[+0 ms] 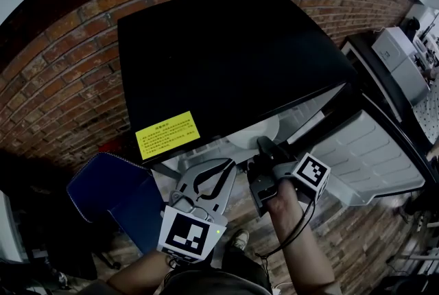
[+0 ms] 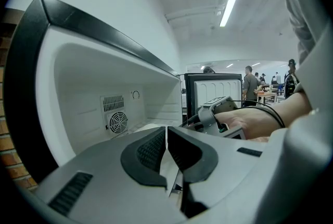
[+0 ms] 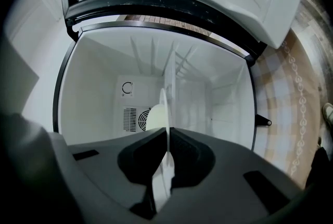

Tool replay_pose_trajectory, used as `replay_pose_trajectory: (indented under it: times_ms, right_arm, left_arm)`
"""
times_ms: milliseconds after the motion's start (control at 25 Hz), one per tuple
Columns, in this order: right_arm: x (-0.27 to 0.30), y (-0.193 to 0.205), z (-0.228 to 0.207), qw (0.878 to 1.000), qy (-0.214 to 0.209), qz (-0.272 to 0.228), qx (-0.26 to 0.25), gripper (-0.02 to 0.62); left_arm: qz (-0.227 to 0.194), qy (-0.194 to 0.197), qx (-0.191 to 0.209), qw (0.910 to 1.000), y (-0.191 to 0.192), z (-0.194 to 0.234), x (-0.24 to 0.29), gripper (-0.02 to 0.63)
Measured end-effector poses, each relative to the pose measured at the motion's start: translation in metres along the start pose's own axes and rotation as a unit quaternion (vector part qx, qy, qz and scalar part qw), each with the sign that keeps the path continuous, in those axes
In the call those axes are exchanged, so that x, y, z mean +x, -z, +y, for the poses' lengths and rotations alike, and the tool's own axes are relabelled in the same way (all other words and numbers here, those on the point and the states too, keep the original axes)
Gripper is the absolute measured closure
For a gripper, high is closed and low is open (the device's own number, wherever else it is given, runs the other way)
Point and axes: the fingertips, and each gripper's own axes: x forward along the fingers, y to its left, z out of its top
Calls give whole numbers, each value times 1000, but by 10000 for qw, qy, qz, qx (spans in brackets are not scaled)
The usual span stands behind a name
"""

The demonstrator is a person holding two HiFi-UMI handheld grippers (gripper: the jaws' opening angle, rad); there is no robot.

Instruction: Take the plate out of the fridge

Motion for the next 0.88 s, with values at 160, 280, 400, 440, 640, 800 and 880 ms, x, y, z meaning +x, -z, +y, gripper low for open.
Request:
replay_pose_trajectory:
  times_ms: [160,280,400,440,640,800,880]
  right_arm:
    - [-12,0,5,10000,-28,-32,12,563]
    - [-23,-2,12,9999,-95,-93,24,563]
    - [-34,-4,21,9997,-178,-175,59,563]
    - [-39,-5,24,9996,-204,-202,52,563]
    - [-65,-10,40,9988,-316,-366,30,563]
    - [-92,-18,47,9976,-362,-587,35,561]
    - [-105,-21,50,9969,-388,-690,32,561]
  left_arm:
    - [-7,-47,32,10000,-4,0,-4,581]
    - [-50,-41,130,9999,-9,-2,-6,581]
    - [-117,-22,186,9998,-15,-6,-9,581]
    - [-133,-6,225,9997,-17,-7,-9,581]
    - [-244,102,298,9992,-30,-19,-11,581]
    - [-367,258,413,9981,-43,-33,-8,581]
    - [-439,345,464,9974,-50,-42,-6,581]
